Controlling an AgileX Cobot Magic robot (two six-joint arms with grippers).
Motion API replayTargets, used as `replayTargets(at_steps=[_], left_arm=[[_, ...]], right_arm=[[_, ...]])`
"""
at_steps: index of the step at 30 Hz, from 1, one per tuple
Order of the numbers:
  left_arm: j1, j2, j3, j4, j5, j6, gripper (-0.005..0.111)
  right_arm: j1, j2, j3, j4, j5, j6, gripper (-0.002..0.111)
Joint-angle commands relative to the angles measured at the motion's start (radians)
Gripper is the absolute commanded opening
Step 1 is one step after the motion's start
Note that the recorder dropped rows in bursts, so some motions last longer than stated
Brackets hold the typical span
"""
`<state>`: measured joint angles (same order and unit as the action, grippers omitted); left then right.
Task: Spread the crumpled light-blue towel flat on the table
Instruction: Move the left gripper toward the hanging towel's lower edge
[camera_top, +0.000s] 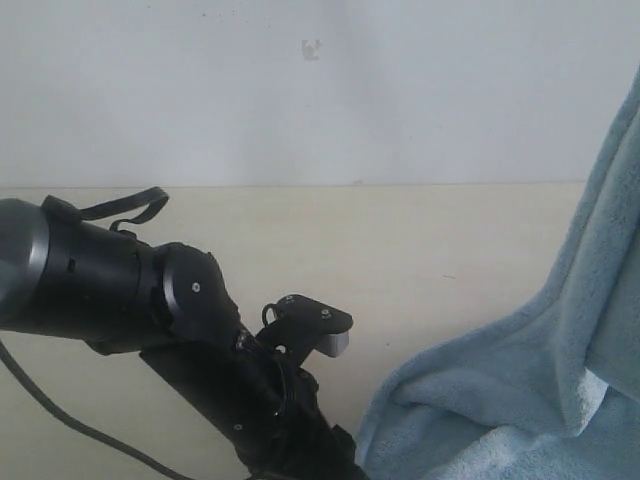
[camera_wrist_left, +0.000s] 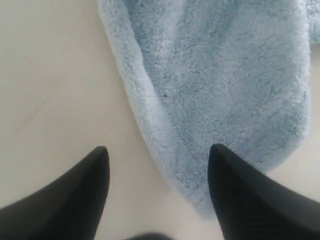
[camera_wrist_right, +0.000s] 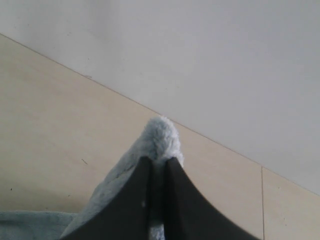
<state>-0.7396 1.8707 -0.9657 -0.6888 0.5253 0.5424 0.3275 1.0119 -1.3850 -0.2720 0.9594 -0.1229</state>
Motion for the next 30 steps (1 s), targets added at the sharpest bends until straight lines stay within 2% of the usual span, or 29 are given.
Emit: replayTargets(at_steps=[1, 25, 30], left_arm=[[-0.026, 0.034, -0.006, -0.028, -0.021, -0.011, 0.056], [-0.029, 0.101, -0.029, -0.024, 0.006, -0.018, 0.056], [-0.029, 0.101, -0.029, 0.030, 0.022, -0.066, 0.048]], right_arm=[[0.001, -0.002, 0.000, -0.004, -0.013, -0.006, 0.000], [0.001, -0.002, 0.000, 0.000, -0.011, -0.006, 0.000], [0.001, -0.002, 0.000, 0.000, -0.011, -0.006, 0.000]])
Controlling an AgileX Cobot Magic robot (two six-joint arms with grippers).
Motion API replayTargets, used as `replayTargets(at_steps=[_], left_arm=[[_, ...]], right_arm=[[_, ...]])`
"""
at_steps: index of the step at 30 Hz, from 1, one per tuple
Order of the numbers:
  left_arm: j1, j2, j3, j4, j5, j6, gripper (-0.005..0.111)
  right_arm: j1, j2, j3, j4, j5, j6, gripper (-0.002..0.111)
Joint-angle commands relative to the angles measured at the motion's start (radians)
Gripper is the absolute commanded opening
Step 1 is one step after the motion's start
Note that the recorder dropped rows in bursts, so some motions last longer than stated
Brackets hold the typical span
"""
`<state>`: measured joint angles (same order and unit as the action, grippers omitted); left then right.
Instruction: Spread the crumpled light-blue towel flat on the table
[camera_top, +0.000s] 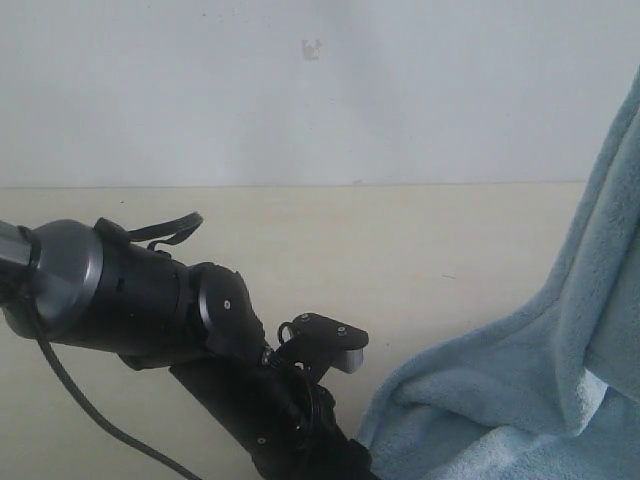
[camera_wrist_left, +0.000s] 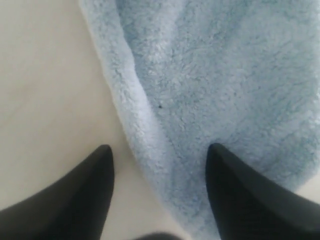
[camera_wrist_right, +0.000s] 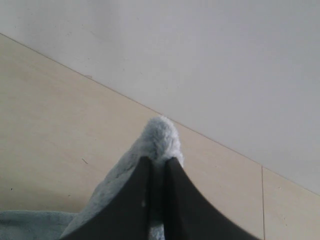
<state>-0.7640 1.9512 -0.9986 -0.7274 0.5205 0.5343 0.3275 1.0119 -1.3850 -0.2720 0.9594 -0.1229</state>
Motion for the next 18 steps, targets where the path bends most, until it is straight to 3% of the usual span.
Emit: replayTargets(at_steps=[1, 13, 18], left_arm=[[-0.004, 0.021, 0.004, 0.092, 0.032, -0.079, 0.044], [-0.004, 0.021, 0.001, 0.175, 0.063, -0.098, 0.004], [0.005, 0.006, -0.003, 0.262, 0.066, -0.106, 0.004]], right_arm=[[0.001, -0.002, 0.000, 0.000, -0.011, -0.006, 0.000], [0.001, -0.002, 0.000, 0.000, -0.011, -0.002, 0.000], [0.001, -0.002, 0.000, 0.000, -0.011, 0.004, 0.000]])
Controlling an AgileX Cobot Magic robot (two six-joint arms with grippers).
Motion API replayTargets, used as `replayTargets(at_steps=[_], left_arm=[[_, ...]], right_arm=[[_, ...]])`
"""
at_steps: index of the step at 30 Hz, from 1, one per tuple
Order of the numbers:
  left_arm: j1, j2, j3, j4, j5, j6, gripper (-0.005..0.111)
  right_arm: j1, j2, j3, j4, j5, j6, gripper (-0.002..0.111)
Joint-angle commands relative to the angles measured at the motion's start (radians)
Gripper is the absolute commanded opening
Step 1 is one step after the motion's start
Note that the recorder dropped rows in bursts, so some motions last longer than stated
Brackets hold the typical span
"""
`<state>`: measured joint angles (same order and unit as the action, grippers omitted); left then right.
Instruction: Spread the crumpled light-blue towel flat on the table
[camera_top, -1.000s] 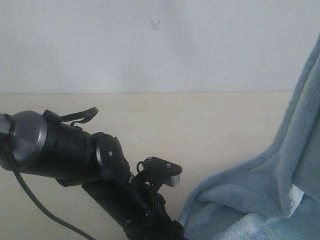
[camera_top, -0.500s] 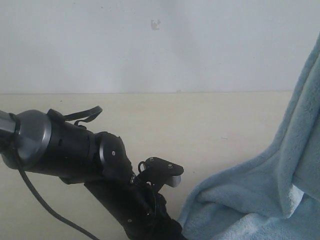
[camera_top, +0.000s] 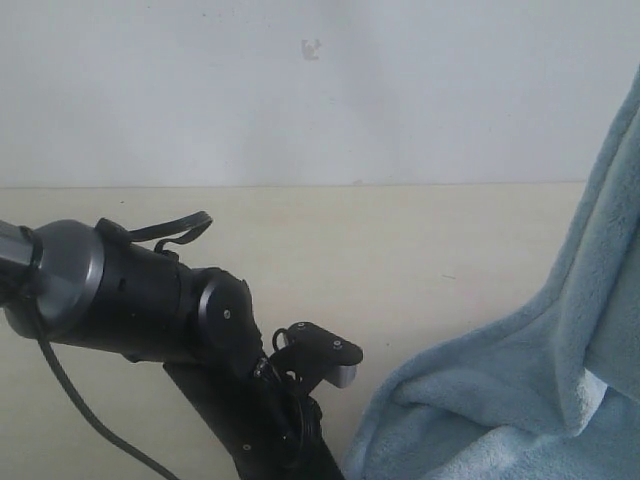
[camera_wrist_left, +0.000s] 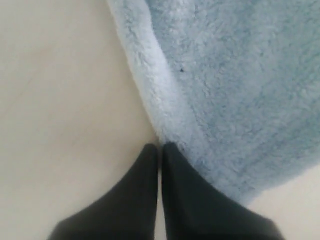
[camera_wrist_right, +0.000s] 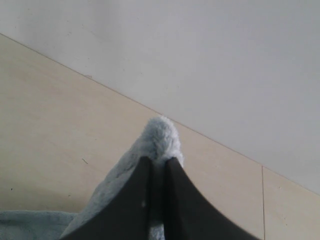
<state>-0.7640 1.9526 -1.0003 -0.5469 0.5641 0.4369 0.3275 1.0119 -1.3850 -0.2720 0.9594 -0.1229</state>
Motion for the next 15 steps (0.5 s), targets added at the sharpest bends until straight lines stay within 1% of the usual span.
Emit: replayTargets(at_steps=[1, 5, 9, 10, 12, 15], left_arm=[[0.011, -0.002, -0.002, 0.106, 0.028, -0.027, 0.004], [0.039, -0.052, -0.002, 0.232, 0.050, -0.112, 0.004], [0.062, -0.117, -0.002, 0.407, 0.058, -0.259, 0.004], [0.062, -0.130, -0.002, 0.430, 0.063, -0.286, 0.004], [0.062, -0.155, -0.002, 0.435, 0.072, -0.305, 0.004], [0.052, -0.171, -0.002, 0.356, 0.076, -0.277, 0.004]], right_arm=[[0.001, -0.002, 0.000, 0.000, -0.011, 0.004, 0.000], [0.001, -0.002, 0.000, 0.000, -0.011, 0.004, 0.000], [0.001, -0.002, 0.000, 0.000, -0.009, 0.004, 0.000], [0.001, -0.002, 0.000, 0.000, -0.008, 0.004, 0.000], [0.001, -0.002, 0.000, 0.000, -0.008, 0.004, 0.000], [0.001, -0.002, 0.000, 0.000, -0.008, 0.004, 0.000]])
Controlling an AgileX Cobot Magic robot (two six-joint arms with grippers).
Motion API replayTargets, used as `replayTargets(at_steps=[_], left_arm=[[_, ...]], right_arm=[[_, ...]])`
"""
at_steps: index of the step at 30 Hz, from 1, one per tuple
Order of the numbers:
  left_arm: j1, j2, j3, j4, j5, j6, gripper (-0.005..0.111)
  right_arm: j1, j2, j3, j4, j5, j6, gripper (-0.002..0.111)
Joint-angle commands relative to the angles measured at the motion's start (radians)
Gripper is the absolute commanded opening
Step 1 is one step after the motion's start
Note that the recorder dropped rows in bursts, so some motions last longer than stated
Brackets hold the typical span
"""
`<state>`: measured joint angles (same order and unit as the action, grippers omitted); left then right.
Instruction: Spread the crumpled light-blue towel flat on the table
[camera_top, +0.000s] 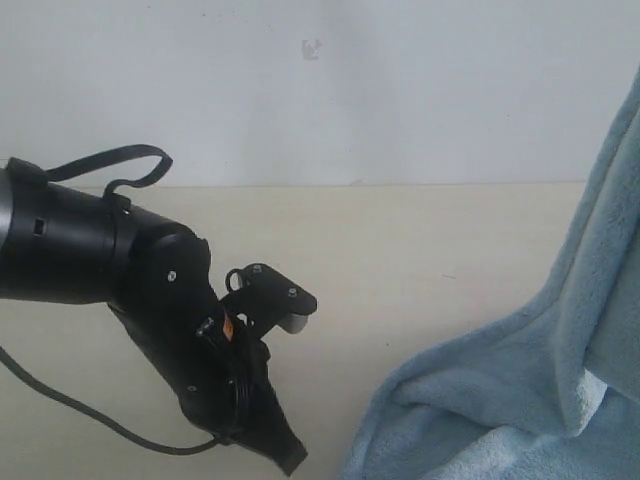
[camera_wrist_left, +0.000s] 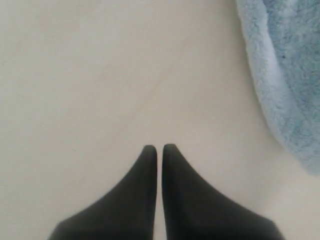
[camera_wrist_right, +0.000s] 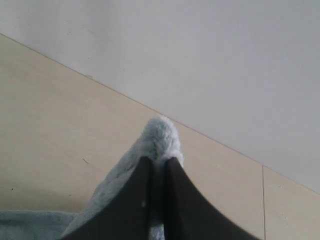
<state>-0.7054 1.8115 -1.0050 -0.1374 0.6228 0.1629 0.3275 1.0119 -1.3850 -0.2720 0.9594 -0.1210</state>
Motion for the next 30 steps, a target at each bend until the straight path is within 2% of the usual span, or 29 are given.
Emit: replayTargets(at_steps=[1, 3, 5, 6, 7, 8, 10, 12, 18, 30], left_arm=[[-0.014, -0.030, 0.003, -0.080, 0.017, 0.013, 0.004], [-0.017, -0.027, 0.003, -0.168, 0.017, 0.067, 0.010], [-0.017, -0.017, 0.003, -0.287, 0.017, 0.159, 0.020], [-0.019, -0.006, 0.003, -0.417, 0.019, 0.260, 0.033], [-0.025, 0.004, 0.003, -0.461, 0.016, 0.306, 0.041], [-0.052, 0.023, 0.003, -0.519, 0.002, 0.342, 0.054], [-0.104, 0.051, 0.003, -0.527, -0.031, 0.362, 0.061], [-0.145, 0.077, 0.003, -0.481, -0.105, 0.354, 0.061], [-0.148, 0.079, 0.003, -0.259, -0.182, 0.167, 0.061], [-0.157, 0.083, 0.003, -0.246, -0.189, 0.141, 0.061]], right_arm=[[0.001, -0.002, 0.000, 0.000, -0.008, 0.002, 0.000], [0.001, -0.002, 0.000, 0.000, -0.008, 0.002, 0.000], [0.001, -0.002, 0.000, 0.000, -0.007, 0.002, 0.000], [0.001, -0.002, 0.000, 0.000, -0.005, 0.002, 0.000], [0.001, -0.002, 0.000, 0.000, -0.005, 0.002, 0.000], [0.001, -0.002, 0.000, 0.000, -0.005, 0.007, 0.000], [0.001, -0.002, 0.000, 0.002, -0.005, 0.007, 0.000], [0.001, -0.002, 0.000, 0.002, -0.002, 0.007, 0.000], [0.001, -0.002, 0.000, 0.002, 0.002, 0.007, 0.000], [0.001, -0.002, 0.000, 0.002, 0.002, 0.007, 0.000]])
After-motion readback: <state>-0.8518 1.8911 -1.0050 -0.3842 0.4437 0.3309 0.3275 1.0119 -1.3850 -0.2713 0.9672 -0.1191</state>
